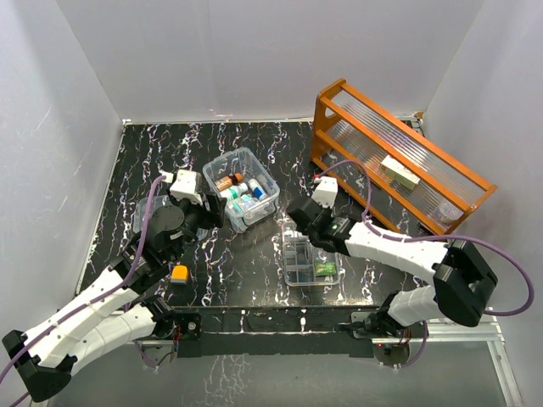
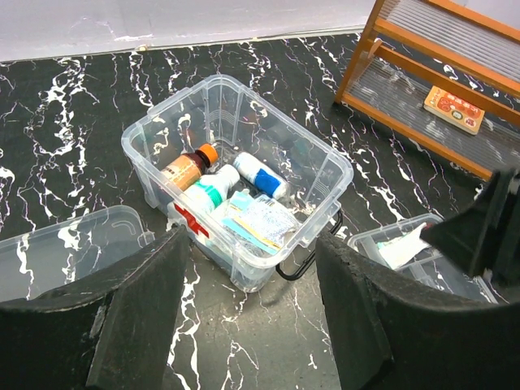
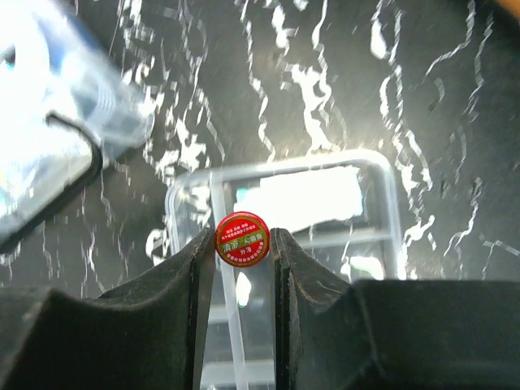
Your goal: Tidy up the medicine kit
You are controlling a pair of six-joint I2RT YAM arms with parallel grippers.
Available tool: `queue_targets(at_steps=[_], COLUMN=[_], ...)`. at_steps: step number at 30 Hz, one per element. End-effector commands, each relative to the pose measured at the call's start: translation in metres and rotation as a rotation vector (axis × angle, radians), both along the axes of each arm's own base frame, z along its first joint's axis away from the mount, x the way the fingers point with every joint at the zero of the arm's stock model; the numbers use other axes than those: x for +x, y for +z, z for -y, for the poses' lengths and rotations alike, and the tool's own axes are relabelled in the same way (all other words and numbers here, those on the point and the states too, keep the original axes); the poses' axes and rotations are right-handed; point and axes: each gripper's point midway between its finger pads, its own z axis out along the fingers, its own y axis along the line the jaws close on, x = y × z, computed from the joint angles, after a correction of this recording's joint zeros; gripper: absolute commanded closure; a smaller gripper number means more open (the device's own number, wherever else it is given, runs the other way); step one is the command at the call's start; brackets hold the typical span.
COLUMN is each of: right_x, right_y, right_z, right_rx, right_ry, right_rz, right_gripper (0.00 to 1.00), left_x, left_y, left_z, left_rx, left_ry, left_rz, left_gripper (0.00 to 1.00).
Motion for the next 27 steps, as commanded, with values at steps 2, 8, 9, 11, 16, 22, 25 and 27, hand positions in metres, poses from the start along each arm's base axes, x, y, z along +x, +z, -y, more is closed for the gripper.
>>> queue_targets(at_steps=[2,8,9,11,16,22,25,27], right_x=[-0.030,-0.035,-0.036,-0.038,-0.042,-0.042,-0.040,-0.039], right_y=[-0.008,-0.015,-0.016,-0.020,-0.030,-0.032,-0.032,-0.033], right_z=[-0.018,-0.037,-0.041,-0.047,-0.053,-0.062,-0.064,-0.066], right_rx=[0.036,0.020,0.025,0.027,0.001,0.001,-0.011,-0.015], right_ry=[0.089,0.179,0.189,0.210,0.233,0.254,0.258,0.265], right_rz=[-0.018,-0.029,-0.035,-0.047,-0.068,-0.061,-0.056,-0.052], right_gripper=[0.73,0.73,0.73,0.73,0.73,0.72,0.72,0.72], left_x=[-0.001,-0.005,-0.005,-0.004,-0.003,-0.002,-0.002,-0.002], left_y=[0.018,0.020,0.021,0.020,0.018,0.016,0.015,0.015], left_z=[-0.008,-0.011,-0.012,-0.013,-0.013,-0.011,-0.011,-0.011], left_rx=[-0.067,-0.100,-0.100,-0.098,-0.098,-0.094,-0.093,-0.093], left_ry=[0.033,0.030,0.033,0.042,0.043,0.041,0.042,0.041], left_rz=[0.059,0.092,0.093,0.093,0.096,0.092,0.091,0.090], left_gripper=[0.37,0.37,0.37,0.37,0.37,0.37,0.37,0.37])
